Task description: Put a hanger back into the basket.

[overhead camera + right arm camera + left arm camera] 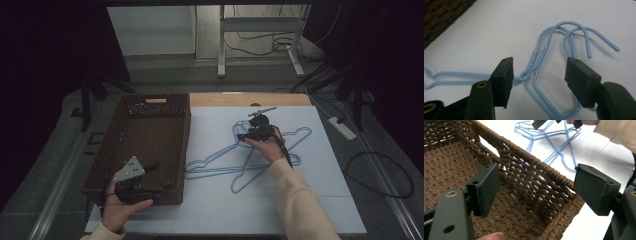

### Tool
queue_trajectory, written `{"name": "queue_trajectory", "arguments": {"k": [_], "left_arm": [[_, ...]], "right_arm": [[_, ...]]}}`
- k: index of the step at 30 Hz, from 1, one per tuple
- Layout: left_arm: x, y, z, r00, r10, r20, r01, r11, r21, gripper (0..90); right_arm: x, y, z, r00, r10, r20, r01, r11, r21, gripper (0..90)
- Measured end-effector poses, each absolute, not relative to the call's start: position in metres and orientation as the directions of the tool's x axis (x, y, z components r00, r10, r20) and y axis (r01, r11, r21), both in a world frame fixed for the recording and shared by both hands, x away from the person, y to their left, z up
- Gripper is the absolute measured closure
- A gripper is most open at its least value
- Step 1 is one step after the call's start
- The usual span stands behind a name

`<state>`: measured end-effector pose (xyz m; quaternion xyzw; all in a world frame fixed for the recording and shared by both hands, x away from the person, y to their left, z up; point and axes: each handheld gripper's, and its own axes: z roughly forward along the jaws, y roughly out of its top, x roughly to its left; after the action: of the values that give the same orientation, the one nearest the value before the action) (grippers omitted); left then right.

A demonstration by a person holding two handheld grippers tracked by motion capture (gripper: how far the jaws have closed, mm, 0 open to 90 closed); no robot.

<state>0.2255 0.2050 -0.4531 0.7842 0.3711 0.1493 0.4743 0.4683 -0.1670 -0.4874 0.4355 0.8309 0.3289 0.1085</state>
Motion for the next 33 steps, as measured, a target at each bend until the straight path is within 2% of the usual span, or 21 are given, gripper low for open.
{"name": "queue_trajectory", "arguments": {"k": [11, 16, 24, 33], "left_arm": [[0.226, 0.206, -0.454, 0.683, 0.72, -0.119, 0.442, -0.278, 0.853, 21.6], [0.226, 0.206, -0.454, 0.685, 0.719, -0.116, 0.439, -0.28, 0.854, 22.1], [0.226, 0.206, -0.453, 0.684, 0.72, -0.114, 0.436, -0.278, 0.856, 22.4], [0.226, 0.206, -0.453, 0.684, 0.72, -0.116, 0.437, -0.277, 0.856, 22.4]], "right_arm": [[0.495, -0.148, -0.502, -0.557, 0.826, 0.084, 0.702, 0.415, 0.579, 51.0], [0.499, -0.144, -0.508, -0.542, 0.838, 0.067, 0.714, 0.416, 0.563, 63.1], [0.499, -0.138, -0.51, -0.531, 0.845, 0.061, 0.722, 0.413, 0.555, 73.8], [0.501, -0.143, -0.509, -0.435, 0.878, 0.201, 0.801, 0.275, 0.532, 85.6]]}}
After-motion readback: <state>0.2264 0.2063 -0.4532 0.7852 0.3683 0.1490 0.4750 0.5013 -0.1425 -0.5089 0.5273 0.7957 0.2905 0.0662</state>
